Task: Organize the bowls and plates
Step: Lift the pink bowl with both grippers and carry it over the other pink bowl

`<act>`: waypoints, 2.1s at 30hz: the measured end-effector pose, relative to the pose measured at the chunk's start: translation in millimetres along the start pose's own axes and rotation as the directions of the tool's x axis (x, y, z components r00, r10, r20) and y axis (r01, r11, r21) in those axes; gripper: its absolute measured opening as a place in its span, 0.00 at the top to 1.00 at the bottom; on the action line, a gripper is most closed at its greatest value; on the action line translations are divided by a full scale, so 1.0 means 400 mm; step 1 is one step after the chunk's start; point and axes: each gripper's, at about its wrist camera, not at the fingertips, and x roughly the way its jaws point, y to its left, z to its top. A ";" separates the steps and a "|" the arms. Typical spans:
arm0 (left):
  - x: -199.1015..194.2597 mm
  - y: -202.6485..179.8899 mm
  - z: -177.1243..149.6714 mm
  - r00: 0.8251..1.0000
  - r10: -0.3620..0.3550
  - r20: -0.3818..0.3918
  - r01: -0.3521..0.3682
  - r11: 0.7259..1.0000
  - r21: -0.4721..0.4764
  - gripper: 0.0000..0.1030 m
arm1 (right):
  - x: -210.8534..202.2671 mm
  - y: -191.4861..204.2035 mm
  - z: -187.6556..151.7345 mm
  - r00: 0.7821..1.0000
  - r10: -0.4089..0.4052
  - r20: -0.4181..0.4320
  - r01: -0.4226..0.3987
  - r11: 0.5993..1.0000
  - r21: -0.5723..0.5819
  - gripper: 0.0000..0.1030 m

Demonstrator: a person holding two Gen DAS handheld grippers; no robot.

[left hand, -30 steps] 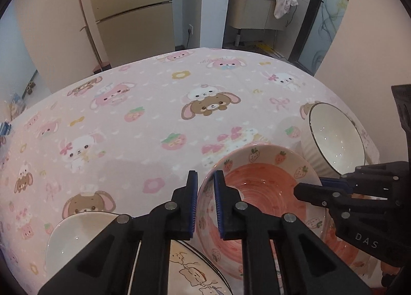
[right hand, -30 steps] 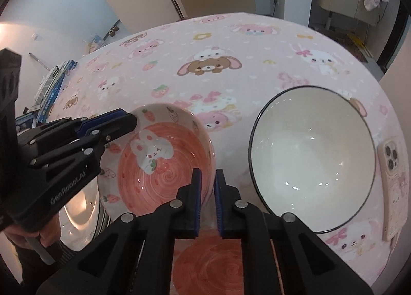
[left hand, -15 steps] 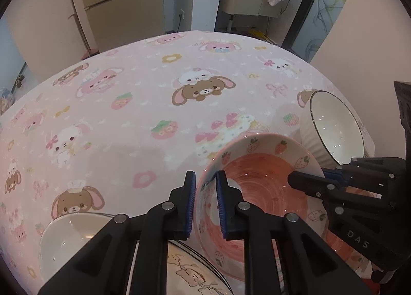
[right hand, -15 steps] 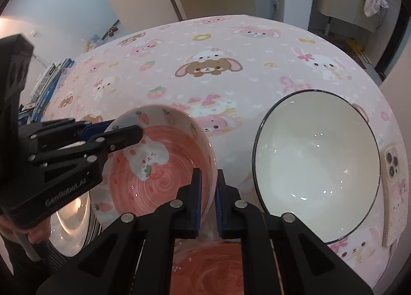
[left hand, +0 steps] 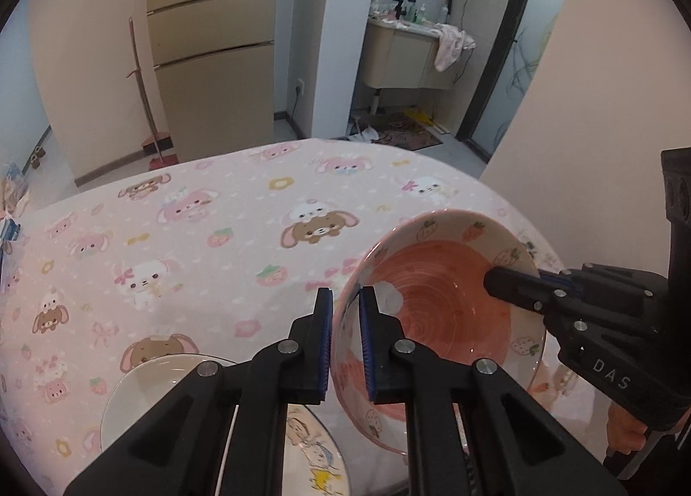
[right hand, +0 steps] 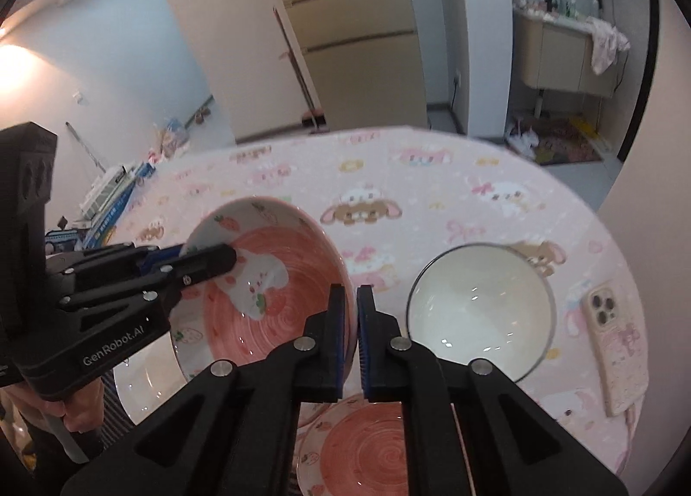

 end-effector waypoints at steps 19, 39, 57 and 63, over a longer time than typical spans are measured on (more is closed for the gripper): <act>-0.043 -0.184 -0.115 0.999 -0.052 0.001 0.051 0.996 0.076 0.88 | -0.168 -0.052 -0.158 0.986 -0.100 0.132 0.103 0.994 -0.017 0.94; 0.056 -0.252 -0.189 1.000 0.021 -0.021 -0.016 0.978 0.207 0.88 | -0.087 -0.134 -0.260 0.995 -0.103 0.016 0.102 0.993 0.058 0.93; 0.091 -0.271 -0.220 0.998 0.059 0.015 -0.061 0.969 0.241 0.88 | -0.071 -0.130 -0.279 0.988 -0.157 0.015 0.157 0.988 0.002 0.90; 0.095 -0.272 -0.225 0.995 0.091 0.030 -0.095 0.962 0.256 0.88 | -0.062 -0.132 -0.278 0.988 -0.155 -0.011 0.155 0.988 -0.009 0.83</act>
